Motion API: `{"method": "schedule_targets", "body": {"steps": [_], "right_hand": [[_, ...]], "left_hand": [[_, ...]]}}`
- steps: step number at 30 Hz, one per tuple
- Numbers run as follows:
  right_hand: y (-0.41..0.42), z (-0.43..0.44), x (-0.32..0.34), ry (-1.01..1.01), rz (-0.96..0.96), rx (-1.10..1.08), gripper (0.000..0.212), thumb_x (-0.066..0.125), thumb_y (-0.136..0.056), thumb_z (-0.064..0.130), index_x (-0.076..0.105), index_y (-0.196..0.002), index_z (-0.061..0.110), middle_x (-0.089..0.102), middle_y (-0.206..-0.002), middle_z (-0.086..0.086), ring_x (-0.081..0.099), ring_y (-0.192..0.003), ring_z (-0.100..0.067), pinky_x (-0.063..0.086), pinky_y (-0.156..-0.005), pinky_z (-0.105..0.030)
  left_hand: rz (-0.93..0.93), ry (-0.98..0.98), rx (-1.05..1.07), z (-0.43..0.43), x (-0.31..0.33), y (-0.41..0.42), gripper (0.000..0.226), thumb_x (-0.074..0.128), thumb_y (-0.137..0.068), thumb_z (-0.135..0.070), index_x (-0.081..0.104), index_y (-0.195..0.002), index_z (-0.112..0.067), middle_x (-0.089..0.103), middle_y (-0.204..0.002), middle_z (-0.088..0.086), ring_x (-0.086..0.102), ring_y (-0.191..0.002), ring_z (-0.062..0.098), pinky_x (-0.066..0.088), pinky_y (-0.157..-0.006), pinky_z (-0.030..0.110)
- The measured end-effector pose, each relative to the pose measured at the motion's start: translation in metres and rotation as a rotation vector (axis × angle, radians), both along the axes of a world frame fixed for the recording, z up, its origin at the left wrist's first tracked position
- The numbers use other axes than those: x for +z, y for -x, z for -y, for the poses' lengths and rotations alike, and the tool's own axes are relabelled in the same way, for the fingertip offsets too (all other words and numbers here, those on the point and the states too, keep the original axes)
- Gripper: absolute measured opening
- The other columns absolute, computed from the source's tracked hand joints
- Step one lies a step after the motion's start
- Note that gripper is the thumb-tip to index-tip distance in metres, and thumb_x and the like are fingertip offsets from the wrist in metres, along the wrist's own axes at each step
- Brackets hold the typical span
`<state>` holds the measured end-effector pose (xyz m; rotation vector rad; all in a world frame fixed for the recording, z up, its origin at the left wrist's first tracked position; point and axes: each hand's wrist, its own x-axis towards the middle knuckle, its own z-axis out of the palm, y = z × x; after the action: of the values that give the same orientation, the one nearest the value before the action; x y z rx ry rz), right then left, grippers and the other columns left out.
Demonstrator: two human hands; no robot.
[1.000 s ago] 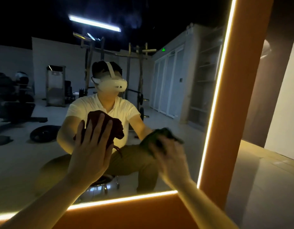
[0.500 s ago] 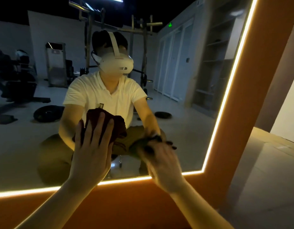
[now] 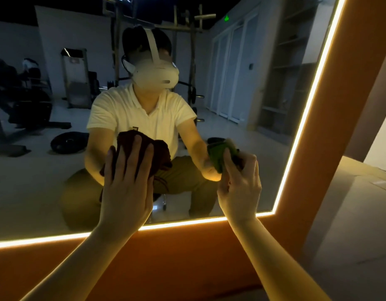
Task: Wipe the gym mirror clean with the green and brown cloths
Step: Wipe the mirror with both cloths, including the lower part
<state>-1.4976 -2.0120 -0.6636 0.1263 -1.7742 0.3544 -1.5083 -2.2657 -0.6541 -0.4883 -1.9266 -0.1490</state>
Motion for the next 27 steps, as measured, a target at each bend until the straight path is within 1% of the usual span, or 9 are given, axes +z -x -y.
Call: {"method": "schedule_targets", "body": {"steps": [2,6,10,13,15,18,22,24,27], "right_hand": [[-0.004,0.012,-0.024,-0.029,0.073,0.022,0.042,0.061,-0.093,0.003,0.059,-0.134,0.013,0.057,-0.123,-0.019,0.061,-0.103,-0.03,0.059,-0.081,-0.041],[-0.019,0.029,-0.043,-0.345,0.177,0.085,0.044,0.066,-0.087,0.003,0.063,-0.129,0.015,0.05,-0.13,-0.012,0.061,-0.11,-0.028,0.059,-0.088,-0.042],[-0.003,0.019,-0.008,0.032,0.05,0.031,0.038,0.058,-0.094,0.005,0.067,-0.131,0.009,0.056,-0.124,-0.017,0.06,-0.105,-0.027,0.056,-0.086,-0.037],[-0.019,0.04,-0.057,-0.243,0.193,0.115,0.043,0.066,-0.09,0.004,0.063,-0.131,0.014,0.052,-0.13,-0.012,0.062,-0.111,-0.028,0.059,-0.088,-0.043],[-0.018,0.033,-0.048,-0.348,0.18,0.118,0.042,0.067,-0.088,0.006,0.064,-0.129,0.015,0.049,-0.128,-0.01,0.062,-0.109,-0.027,0.059,-0.09,-0.042],[-0.002,0.02,-0.016,-0.104,0.078,0.054,0.044,0.07,-0.089,0.006,0.063,-0.132,0.013,0.051,-0.128,-0.014,0.061,-0.109,-0.029,0.057,-0.092,-0.044],[-0.021,0.04,-0.048,-0.26,0.173,0.188,0.037,0.061,-0.098,0.022,0.058,-0.134,0.015,0.047,-0.135,-0.011,0.06,-0.116,-0.028,0.057,-0.094,-0.044],[-0.016,0.033,-0.029,-0.302,0.131,0.189,0.037,0.059,-0.099,0.022,0.059,-0.135,0.014,0.049,-0.134,-0.012,0.059,-0.116,-0.028,0.057,-0.095,-0.044],[-0.001,-0.006,0.031,-0.064,0.018,0.062,0.042,0.058,-0.097,0.022,0.058,-0.137,0.009,0.054,-0.13,-0.019,0.058,-0.112,-0.031,0.053,-0.093,-0.037]], "left_hand": [[0.004,-0.008,-0.005,-0.002,-0.002,-0.001,0.065,0.046,-0.103,-0.024,0.026,-0.161,-0.002,0.016,-0.169,0.023,0.023,-0.152,0.047,0.011,-0.126,0.061],[-0.006,0.006,-0.027,0.002,-0.005,-0.001,0.065,0.046,-0.102,-0.024,0.027,-0.16,-0.002,0.017,-0.169,0.023,0.021,-0.153,0.047,0.011,-0.126,0.062],[-0.005,-0.007,-0.017,-0.001,-0.001,-0.001,0.067,0.049,-0.1,-0.022,0.028,-0.16,-0.001,0.018,-0.168,0.024,0.024,-0.151,0.049,0.011,-0.126,0.062],[-0.009,-0.001,-0.011,0.0,-0.004,-0.001,0.066,0.049,-0.101,-0.022,0.028,-0.16,-0.001,0.017,-0.169,0.024,0.022,-0.153,0.049,0.012,-0.126,0.063],[-0.013,0.009,-0.02,0.002,-0.004,-0.001,0.067,0.051,-0.1,-0.021,0.029,-0.16,0.0,0.017,-0.169,0.024,0.021,-0.153,0.048,0.011,-0.126,0.062],[-0.021,-0.008,-0.01,-0.003,0.0,-0.001,0.068,0.051,-0.1,-0.022,0.028,-0.16,0.0,0.018,-0.168,0.025,0.02,-0.153,0.048,0.008,-0.127,0.059],[-0.01,-0.044,-0.04,-0.009,-0.006,-0.004,0.072,0.054,-0.099,-0.027,0.027,-0.16,0.001,0.016,-0.168,0.025,0.004,-0.159,0.038,0.004,-0.128,0.054],[0.003,-0.036,-0.089,-0.009,-0.01,-0.003,0.074,0.05,-0.099,-0.032,0.026,-0.16,0.002,0.014,-0.169,0.025,0.002,-0.159,0.036,0.004,-0.128,0.054],[0.031,-0.017,-0.131,-0.016,-0.011,-0.002,0.073,0.04,-0.101,-0.038,0.024,-0.16,0.002,0.013,-0.169,0.024,0.007,-0.158,0.04,0.007,-0.127,0.058]]}}
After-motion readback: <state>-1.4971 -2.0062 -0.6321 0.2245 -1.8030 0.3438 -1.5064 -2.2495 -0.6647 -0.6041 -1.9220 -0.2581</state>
